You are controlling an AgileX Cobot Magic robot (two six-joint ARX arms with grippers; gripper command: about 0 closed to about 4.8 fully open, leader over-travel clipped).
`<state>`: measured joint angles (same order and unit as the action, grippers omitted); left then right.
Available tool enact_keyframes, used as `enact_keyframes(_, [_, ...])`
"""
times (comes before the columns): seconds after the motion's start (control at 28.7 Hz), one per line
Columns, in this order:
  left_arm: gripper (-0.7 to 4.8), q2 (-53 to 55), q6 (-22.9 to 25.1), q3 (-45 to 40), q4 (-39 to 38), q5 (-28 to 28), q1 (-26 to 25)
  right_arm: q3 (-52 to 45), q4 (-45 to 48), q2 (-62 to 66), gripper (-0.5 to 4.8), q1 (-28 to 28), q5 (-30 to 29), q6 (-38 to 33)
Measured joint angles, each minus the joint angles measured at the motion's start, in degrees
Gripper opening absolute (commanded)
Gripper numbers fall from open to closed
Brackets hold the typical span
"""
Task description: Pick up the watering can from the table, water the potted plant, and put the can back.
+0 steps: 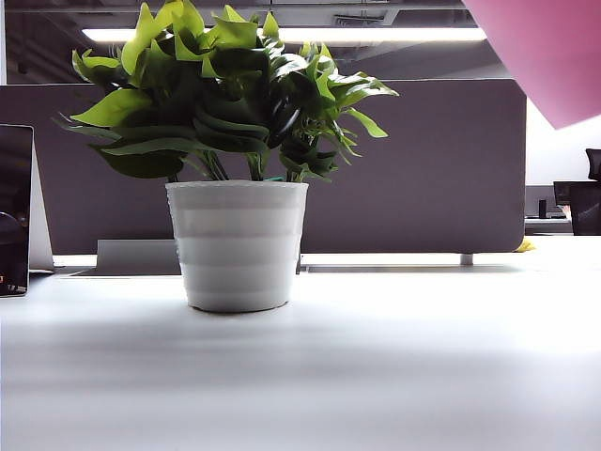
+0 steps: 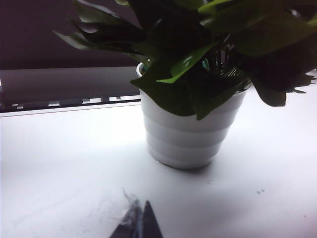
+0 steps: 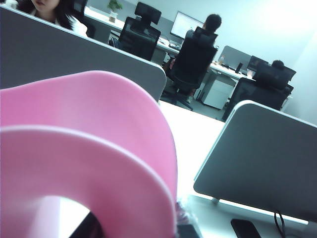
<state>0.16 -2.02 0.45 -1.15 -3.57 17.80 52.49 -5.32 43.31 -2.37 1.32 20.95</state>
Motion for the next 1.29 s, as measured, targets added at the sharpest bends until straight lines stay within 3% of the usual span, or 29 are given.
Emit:
enact_keyframes(0.35, [-0.05,0.0,0.0,0.0,0.0,0.02,0.0,4.87,-6.58,0.0,0.75,0.09,0.02,4.57])
enact_keyframes(1.29, [-0.05,0.0,0.02,0.0,0.0,0.09,-0.07,7.8,-4.83,3.52,0.75,0.13,0.0,12.39])
